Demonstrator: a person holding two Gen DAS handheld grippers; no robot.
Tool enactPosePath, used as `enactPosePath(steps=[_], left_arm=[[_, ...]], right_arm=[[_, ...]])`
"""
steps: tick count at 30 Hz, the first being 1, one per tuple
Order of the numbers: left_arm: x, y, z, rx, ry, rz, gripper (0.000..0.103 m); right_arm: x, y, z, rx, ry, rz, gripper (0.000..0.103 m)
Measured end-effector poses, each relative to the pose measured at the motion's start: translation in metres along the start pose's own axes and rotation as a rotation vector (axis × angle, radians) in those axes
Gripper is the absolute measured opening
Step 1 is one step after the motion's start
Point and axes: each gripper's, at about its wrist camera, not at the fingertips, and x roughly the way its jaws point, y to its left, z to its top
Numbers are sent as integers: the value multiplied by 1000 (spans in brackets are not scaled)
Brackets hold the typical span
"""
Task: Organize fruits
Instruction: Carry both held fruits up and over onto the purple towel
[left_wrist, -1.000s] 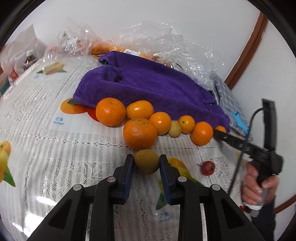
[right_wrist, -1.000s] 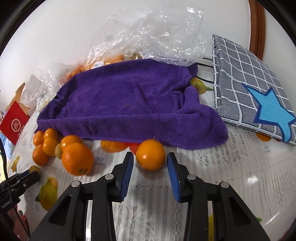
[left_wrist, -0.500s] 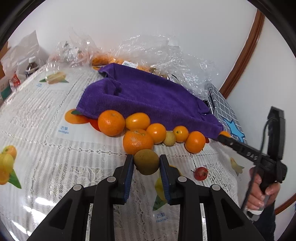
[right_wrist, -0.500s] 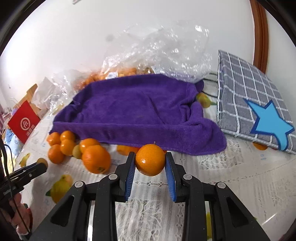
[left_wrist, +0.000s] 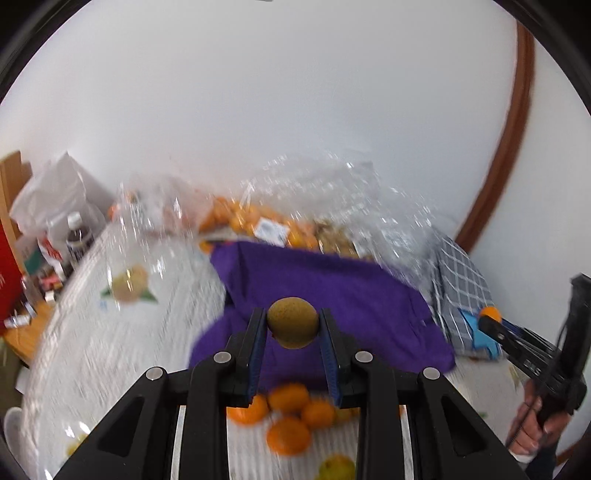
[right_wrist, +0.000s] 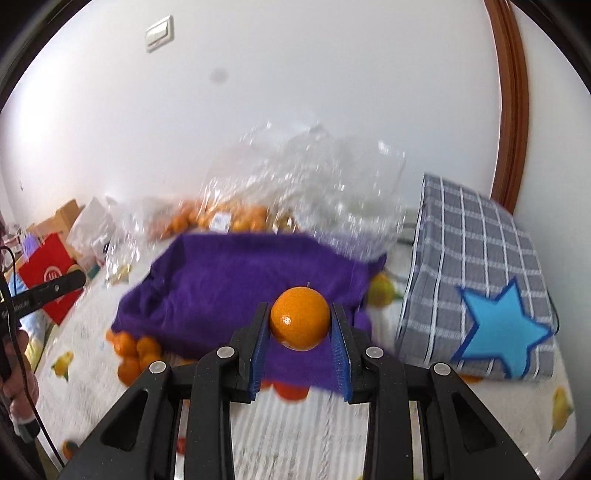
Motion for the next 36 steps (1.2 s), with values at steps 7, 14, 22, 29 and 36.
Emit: enactPosePath(steps=[7, 14, 22, 29, 36], left_arm=[[45, -5, 41, -19, 51, 47, 27], [104, -18, 46, -44, 137, 38, 27], [153, -35, 47, 14, 196, 85, 27], [180, -38, 37, 74, 276, 118, 27], [194, -37, 24, 105, 347, 121, 27]], right_arm=[[25, -4, 41, 2, -13, 9, 32], [83, -4, 49, 9, 46, 9, 32], [143, -13, 31, 39, 149, -4, 32], [170, -17, 19, 31, 215, -28, 32], [180, -19, 13, 31, 238, -48, 32]])
